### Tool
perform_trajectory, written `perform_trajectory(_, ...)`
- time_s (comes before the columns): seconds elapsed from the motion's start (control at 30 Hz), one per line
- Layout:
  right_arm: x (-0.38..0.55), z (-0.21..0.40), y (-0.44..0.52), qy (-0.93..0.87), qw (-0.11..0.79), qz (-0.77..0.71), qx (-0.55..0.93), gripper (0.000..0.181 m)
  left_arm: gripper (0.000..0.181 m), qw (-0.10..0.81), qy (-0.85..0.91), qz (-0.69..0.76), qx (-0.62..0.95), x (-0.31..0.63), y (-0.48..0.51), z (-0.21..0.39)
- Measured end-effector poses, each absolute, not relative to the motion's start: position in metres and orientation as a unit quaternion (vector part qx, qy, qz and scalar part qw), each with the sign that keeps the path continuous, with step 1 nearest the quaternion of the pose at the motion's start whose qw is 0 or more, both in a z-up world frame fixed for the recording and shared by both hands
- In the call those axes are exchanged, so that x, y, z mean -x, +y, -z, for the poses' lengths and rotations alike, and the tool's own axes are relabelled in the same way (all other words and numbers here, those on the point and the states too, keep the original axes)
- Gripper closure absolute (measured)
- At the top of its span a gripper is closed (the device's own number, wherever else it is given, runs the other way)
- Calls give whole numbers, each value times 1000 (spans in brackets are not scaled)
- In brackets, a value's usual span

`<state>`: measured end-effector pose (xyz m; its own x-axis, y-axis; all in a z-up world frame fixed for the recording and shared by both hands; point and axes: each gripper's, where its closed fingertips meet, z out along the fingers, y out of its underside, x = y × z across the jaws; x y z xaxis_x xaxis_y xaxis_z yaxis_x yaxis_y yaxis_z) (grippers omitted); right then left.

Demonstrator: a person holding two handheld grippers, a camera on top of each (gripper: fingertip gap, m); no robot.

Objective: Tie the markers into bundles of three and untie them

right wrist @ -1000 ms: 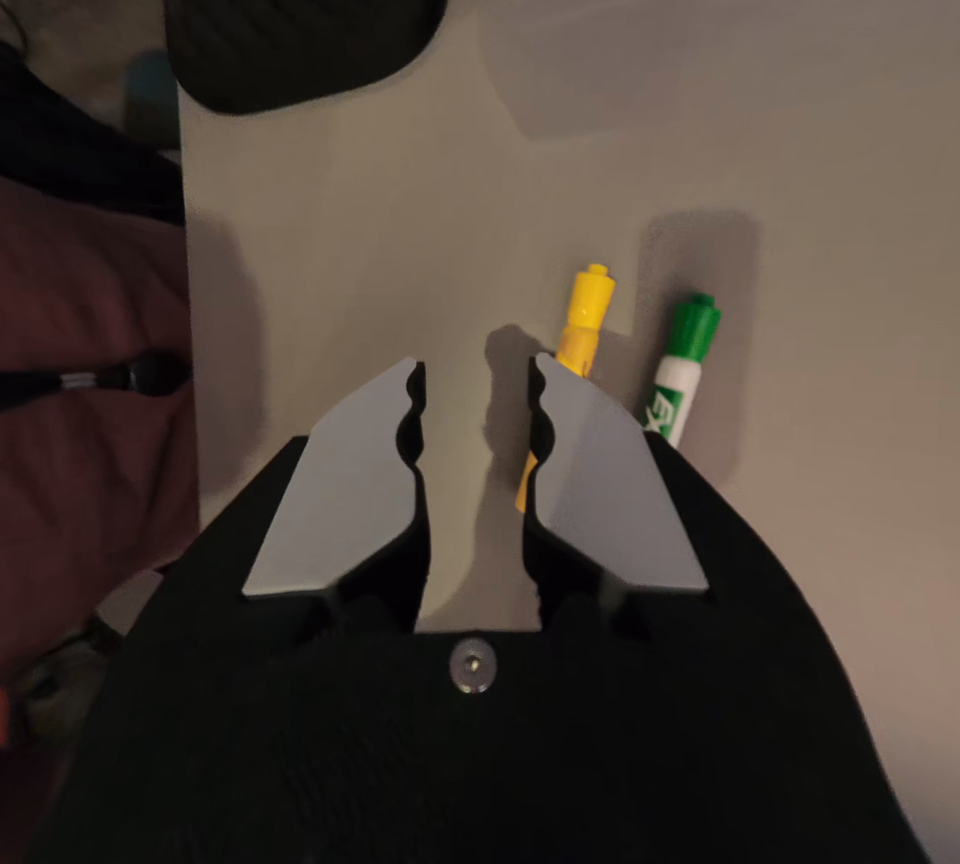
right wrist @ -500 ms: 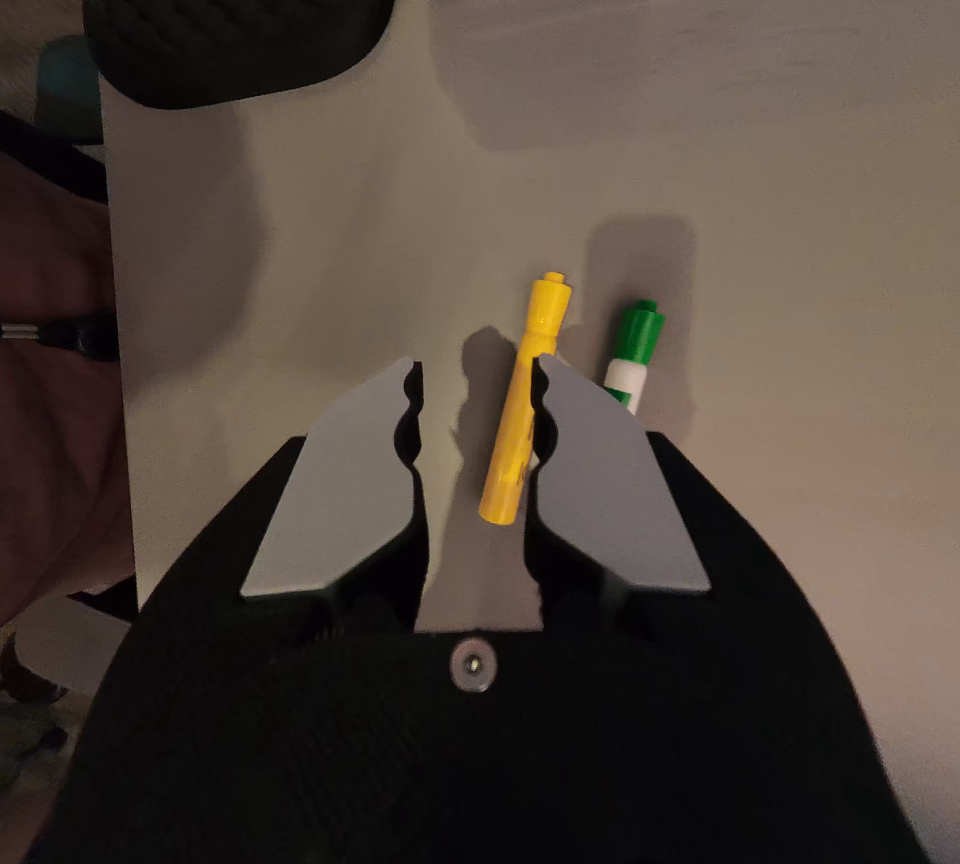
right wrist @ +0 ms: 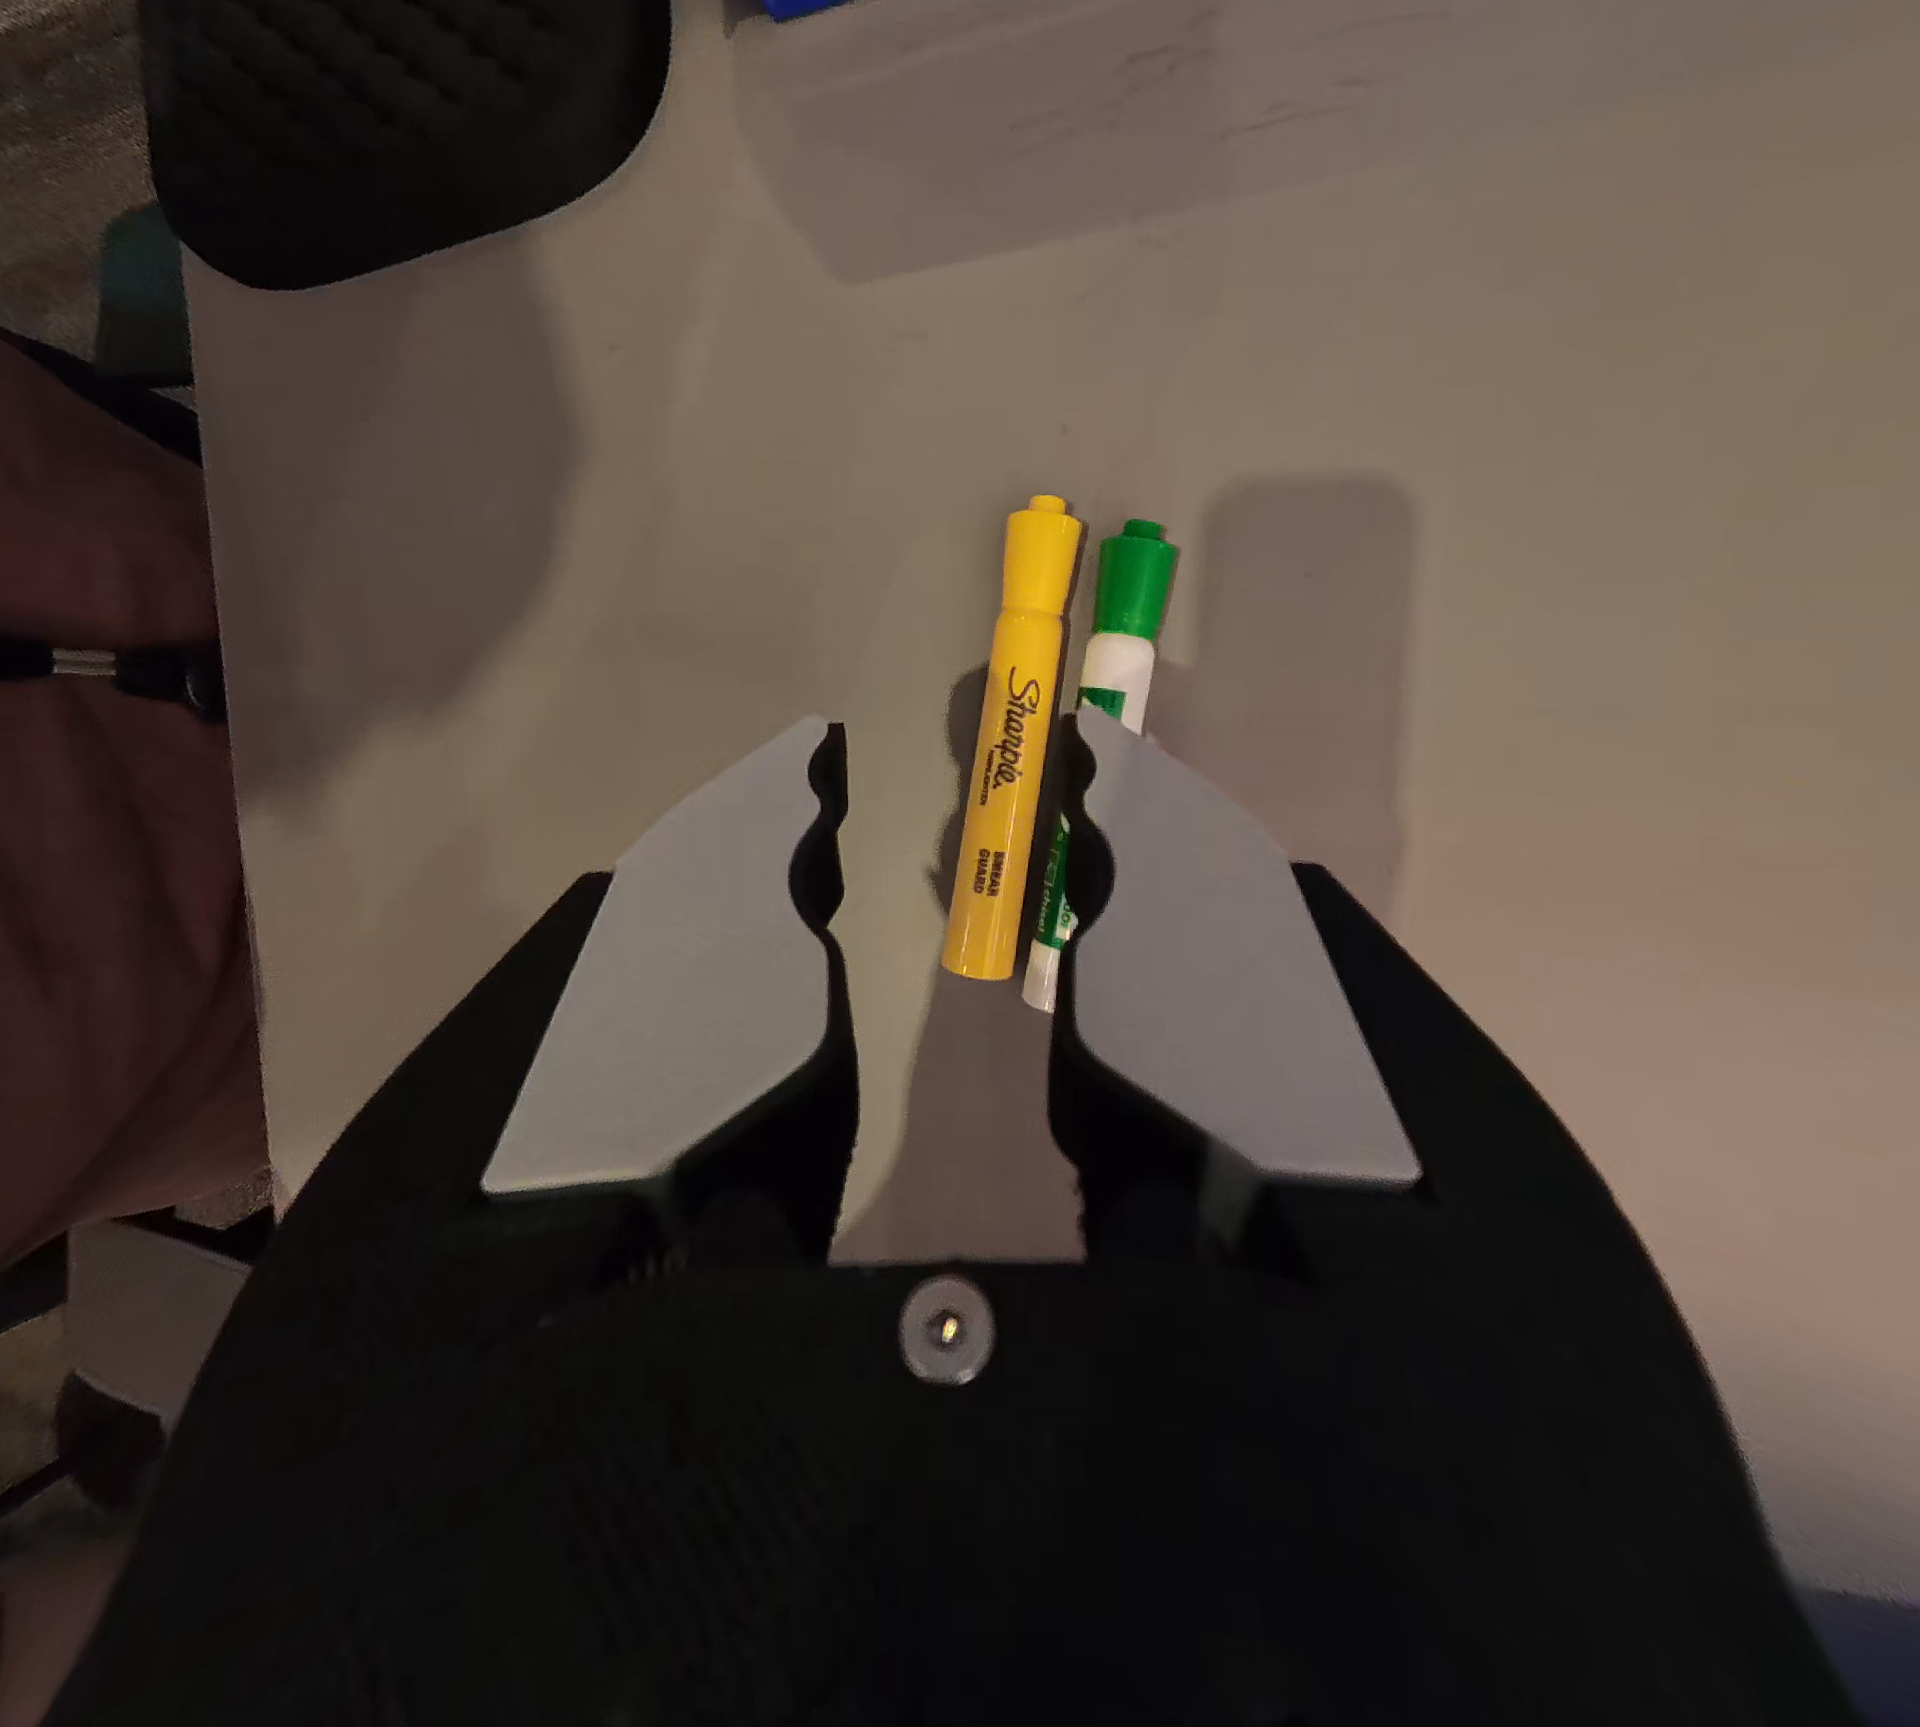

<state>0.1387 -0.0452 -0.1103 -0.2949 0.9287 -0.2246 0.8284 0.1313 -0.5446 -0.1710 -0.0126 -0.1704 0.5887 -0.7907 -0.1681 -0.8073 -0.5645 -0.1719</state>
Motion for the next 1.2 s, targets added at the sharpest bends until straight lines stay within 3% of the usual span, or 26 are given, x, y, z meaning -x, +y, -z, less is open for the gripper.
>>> perform_trajectory(0.2,-144,101,-40,-740,98,-307,590,140,162,101,374,-63,920,181,-29,161)
perform_trajectory(0.37,-143,85,-38,-731,121,-326,587,141,162,289,248,-22,925,150,-35,71)
perform_trajectory(0.53,-126,41,-55,-714,189,-400,543,138,163,505,170,126,837,32,-55,-49)
perform_trajectory(0.63,-112,-1,-76,-671,234,-493,502,129,163,556,191,201,784,-45,-69,-76)
perform_trajectory(0.77,-107,-33,-92,-628,277,-555,470,121,163,558,200,278,756,-114,-70,-72)
perform_trajectory(0.8,-108,-33,-93,-630,281,-552,468,124,163,560,209,289,748,-125,-69,-70)
perform_trajectory(0.87,-113,-27,-93,-651,289,-528,462,158,164,554,213,309,743,-137,-68,-67)
perform_trajectory(0.9,-115,-22,-91,-660,293,-513,465,160,164,546,216,319,743,-140,-70,-65)
perform_trajectory(1.0,-128,2,-87,-690,229,-472,499,161,153,557,217,283,750,-118,-75,-62)
perform_trajectory(1.2,-166,96,-87,-752,32,-288,592,161,151,561,158,42,811,19,-93,-43)
